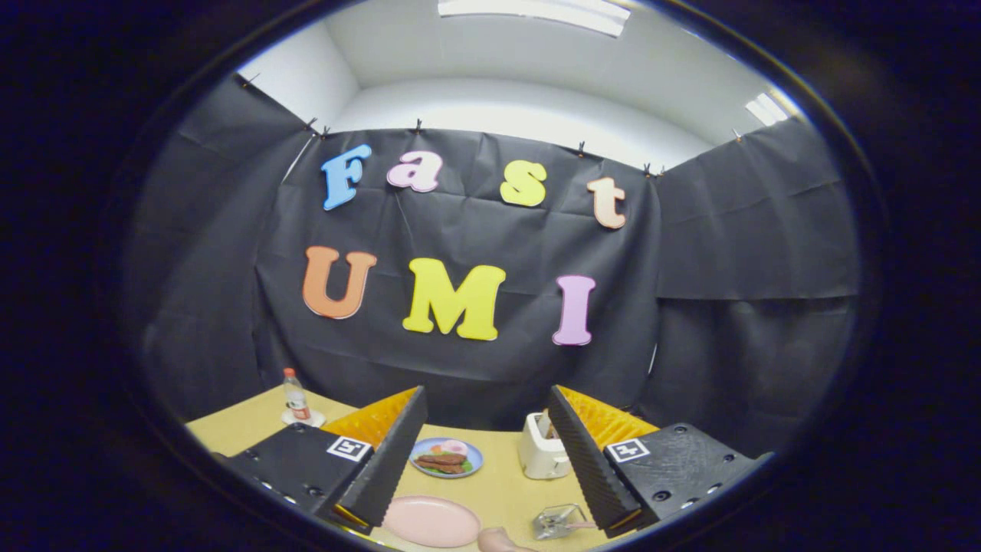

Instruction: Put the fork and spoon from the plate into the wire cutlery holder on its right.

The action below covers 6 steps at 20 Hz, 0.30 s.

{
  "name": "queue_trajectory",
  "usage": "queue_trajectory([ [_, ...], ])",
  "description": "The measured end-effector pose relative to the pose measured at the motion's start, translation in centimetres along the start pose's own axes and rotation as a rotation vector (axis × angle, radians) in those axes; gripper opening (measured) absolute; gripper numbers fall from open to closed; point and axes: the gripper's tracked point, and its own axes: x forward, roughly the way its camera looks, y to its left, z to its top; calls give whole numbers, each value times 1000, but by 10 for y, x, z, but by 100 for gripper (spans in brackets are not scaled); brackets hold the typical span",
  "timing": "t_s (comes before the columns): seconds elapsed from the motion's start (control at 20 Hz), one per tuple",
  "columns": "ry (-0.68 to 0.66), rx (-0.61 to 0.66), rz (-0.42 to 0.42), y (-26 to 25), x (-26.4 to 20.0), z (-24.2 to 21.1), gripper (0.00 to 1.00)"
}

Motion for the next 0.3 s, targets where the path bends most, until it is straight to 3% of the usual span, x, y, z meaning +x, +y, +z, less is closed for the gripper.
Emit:
queue_trajectory([
  [0.3,14,32,45,3,-18,1,95],
])
